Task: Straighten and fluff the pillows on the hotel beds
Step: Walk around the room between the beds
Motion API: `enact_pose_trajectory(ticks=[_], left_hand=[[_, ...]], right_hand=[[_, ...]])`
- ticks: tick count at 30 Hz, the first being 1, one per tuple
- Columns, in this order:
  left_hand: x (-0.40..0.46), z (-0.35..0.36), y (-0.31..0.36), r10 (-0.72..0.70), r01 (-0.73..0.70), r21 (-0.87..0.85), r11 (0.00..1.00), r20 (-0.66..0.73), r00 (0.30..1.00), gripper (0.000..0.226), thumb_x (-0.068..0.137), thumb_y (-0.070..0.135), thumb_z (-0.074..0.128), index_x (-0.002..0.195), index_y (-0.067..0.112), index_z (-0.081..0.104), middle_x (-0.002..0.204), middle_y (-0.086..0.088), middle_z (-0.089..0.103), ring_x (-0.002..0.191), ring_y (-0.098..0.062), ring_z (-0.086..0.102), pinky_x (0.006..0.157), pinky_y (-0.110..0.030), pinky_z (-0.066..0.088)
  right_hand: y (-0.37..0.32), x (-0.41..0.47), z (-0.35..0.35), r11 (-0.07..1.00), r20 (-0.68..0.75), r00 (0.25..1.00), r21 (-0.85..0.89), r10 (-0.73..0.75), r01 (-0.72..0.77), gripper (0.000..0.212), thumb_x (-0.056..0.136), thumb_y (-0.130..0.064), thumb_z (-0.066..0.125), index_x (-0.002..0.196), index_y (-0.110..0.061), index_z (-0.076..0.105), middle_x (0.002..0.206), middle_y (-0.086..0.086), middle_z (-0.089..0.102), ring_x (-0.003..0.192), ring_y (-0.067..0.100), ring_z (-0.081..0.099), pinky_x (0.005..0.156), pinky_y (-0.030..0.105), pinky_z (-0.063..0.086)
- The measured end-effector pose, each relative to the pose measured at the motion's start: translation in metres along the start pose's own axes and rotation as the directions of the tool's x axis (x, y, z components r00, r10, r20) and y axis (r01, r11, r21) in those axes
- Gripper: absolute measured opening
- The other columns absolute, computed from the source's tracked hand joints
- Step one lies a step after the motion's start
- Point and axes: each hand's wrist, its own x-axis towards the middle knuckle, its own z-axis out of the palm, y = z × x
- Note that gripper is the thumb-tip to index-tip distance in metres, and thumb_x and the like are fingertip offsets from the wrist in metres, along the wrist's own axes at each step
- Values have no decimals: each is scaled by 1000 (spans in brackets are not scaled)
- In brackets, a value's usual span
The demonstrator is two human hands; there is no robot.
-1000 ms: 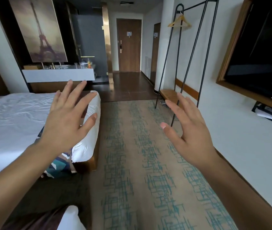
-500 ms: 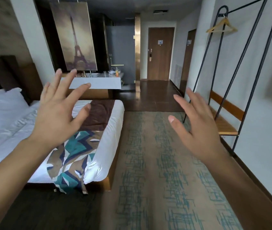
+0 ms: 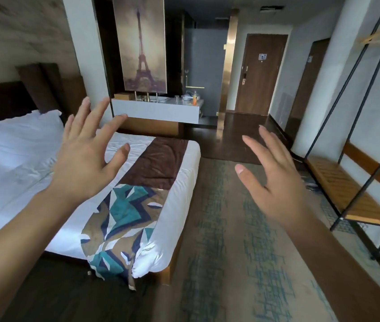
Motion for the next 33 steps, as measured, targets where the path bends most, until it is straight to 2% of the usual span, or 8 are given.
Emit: enact_pose_trajectory(ticks=[4,9,17,21,26,29,33], left_hand=[[30,25,-55,-6,6,3,1000,6,1000,59,101,50,44,154,23,46,172,-6,23,161,-33,9,125,-63,19],[46,50,-120,-52,51,-22,998,-5,999,57,101,47,46,153,22,47,171,-7,25,161,-33,9,124,-65,20],[58,98,-216,-166,159,101,982,72,983,62,100,52,42,153,23,46,172,-8,24,161,-35,10,124,-66,19],[79,125,-249,-193,181,156,971,68,979,61,99,52,42,152,22,46,171,-9,26,160,-38,12,122,-68,22],[109,146,-272,-243,225,211,951,68,968,63,99,52,42,152,19,49,171,-9,24,161,-37,10,125,-63,16],[111,151,-293,-296,266,278,923,69,953,62,99,51,43,153,21,47,172,-8,23,161,-36,8,126,-60,13],[101,143,-339,-379,331,378,865,58,923,60,98,48,49,153,23,47,171,-8,24,161,-36,9,125,-65,15]], right_hand=[[-11,58,51,1000,-9,1000,10,-23,23,61,99,-63,41,156,-43,30,170,-18,12,158,7,4,125,47,16],[-30,116,118,995,-9,997,63,-81,82,59,99,-58,46,154,-40,37,170,-13,18,158,11,10,125,47,19],[-36,213,229,974,50,985,165,-166,155,58,99,-55,47,154,-37,40,170,-9,20,158,16,14,124,56,25],[-30,267,279,950,62,977,250,-206,185,58,99,-54,47,154,-34,42,170,-9,20,158,16,14,123,58,26],[-25,324,326,932,76,957,261,-281,253,65,95,-60,41,153,-32,43,170,-6,21,157,17,17,123,53,26],[-35,350,367,905,85,940,310,-330,289,65,94,-57,44,153,-30,45,169,-5,22,157,20,18,122,54,29],[-67,376,429,844,117,911,438,-395,310,63,95,-54,47,152,-28,46,169,-4,23,157,20,17,123,52,28]])
